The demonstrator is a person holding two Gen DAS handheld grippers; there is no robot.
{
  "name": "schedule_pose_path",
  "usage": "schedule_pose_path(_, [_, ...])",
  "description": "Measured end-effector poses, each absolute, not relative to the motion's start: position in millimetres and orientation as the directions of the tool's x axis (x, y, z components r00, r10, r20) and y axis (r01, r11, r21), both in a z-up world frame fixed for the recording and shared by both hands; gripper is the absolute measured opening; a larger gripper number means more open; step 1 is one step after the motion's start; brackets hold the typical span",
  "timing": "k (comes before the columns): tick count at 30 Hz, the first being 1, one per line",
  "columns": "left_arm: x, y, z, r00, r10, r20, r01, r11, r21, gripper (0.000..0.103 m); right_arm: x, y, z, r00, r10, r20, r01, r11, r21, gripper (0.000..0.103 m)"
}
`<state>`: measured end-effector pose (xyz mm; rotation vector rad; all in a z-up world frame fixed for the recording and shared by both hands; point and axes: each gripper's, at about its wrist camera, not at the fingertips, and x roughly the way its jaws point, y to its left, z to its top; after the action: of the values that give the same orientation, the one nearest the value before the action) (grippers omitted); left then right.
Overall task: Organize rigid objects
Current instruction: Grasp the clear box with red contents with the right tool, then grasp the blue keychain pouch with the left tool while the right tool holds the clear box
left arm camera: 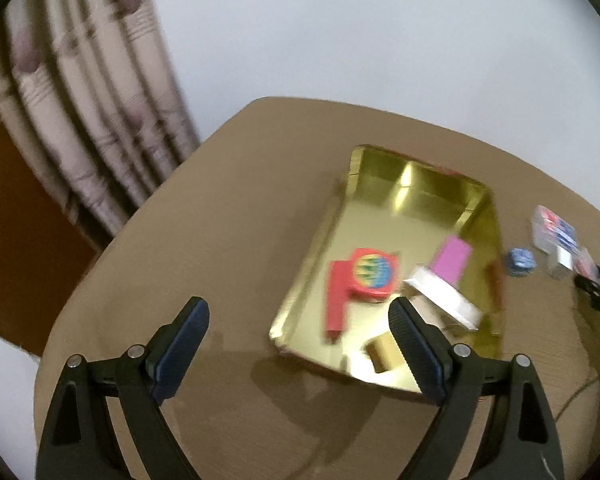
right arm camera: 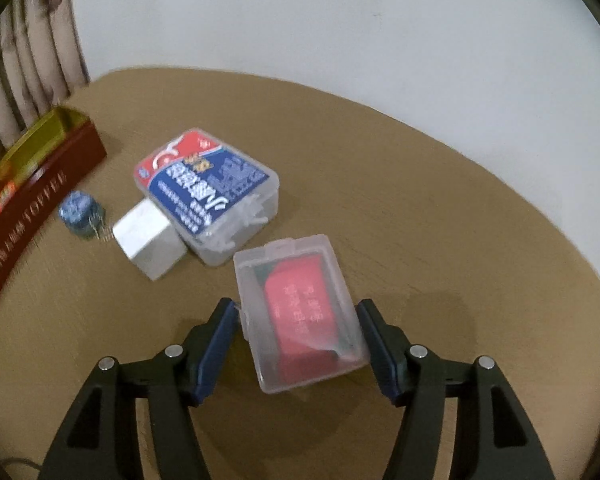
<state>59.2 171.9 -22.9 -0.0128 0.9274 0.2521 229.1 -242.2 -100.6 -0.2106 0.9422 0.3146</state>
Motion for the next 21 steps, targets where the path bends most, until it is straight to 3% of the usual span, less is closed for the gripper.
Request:
schedule_pose_path(12, [85,46,-37,0.557,0.098,-0.824,0.044,0.988,0.147,0.090,205,-253,-110,0.615,0.182,-0.767,-0.292,0.956,-0.008,0.060])
schedule_pose_path(21, [106,-4,-53,0.506,0.044,-0.861,0.079,0.992,0.097,0.090,172,-255,-117,0.636,0.151,-0.757,-0.237,0.971,-0.006,0.060])
